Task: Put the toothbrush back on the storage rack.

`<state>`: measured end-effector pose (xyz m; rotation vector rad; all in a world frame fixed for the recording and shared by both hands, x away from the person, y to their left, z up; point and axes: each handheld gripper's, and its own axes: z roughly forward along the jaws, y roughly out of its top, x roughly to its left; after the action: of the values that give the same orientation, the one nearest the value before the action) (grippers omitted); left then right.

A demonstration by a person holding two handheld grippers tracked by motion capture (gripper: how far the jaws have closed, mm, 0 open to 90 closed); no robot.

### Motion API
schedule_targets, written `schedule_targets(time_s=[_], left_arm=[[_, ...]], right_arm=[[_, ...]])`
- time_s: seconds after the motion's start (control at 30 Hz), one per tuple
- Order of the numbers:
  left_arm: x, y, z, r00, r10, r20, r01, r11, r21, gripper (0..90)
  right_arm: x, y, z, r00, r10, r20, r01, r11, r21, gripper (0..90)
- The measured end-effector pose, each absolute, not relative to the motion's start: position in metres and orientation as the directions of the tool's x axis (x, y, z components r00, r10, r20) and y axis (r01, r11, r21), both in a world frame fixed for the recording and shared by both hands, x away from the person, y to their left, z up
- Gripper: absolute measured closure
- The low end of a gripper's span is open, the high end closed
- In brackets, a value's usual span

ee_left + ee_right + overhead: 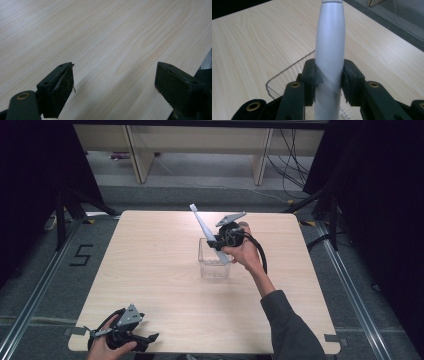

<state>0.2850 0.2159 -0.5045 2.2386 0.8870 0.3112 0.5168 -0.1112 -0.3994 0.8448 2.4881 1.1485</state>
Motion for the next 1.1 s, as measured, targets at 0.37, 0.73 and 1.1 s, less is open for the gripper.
schedule_targets(time_s=[0.37, 0.73, 1.1], left_arm=[[0.285, 0.216, -0.505, 0.736, 0.676, -0.033, 0.508, -0.520, 0.686, 15.3], [0.285, 0.216, -0.505, 0.737, 0.675, -0.033, 0.504, -0.516, 0.693, 15.3], [0.285, 0.216, -0.504, 0.737, 0.675, -0.034, 0.507, -0.519, 0.688, 15.3]], right_arm=[[0.519, -0.104, -0.410, -0.803, 0.596, -0.014, 0.402, 0.559, 0.725, 66.9], [0.520, -0.099, -0.414, -0.809, 0.587, -0.031, 0.406, 0.597, 0.692, 66.9], [0.519, -0.096, -0.418, -0.787, 0.616, -0.004, 0.460, 0.591, 0.662, 66.9]])
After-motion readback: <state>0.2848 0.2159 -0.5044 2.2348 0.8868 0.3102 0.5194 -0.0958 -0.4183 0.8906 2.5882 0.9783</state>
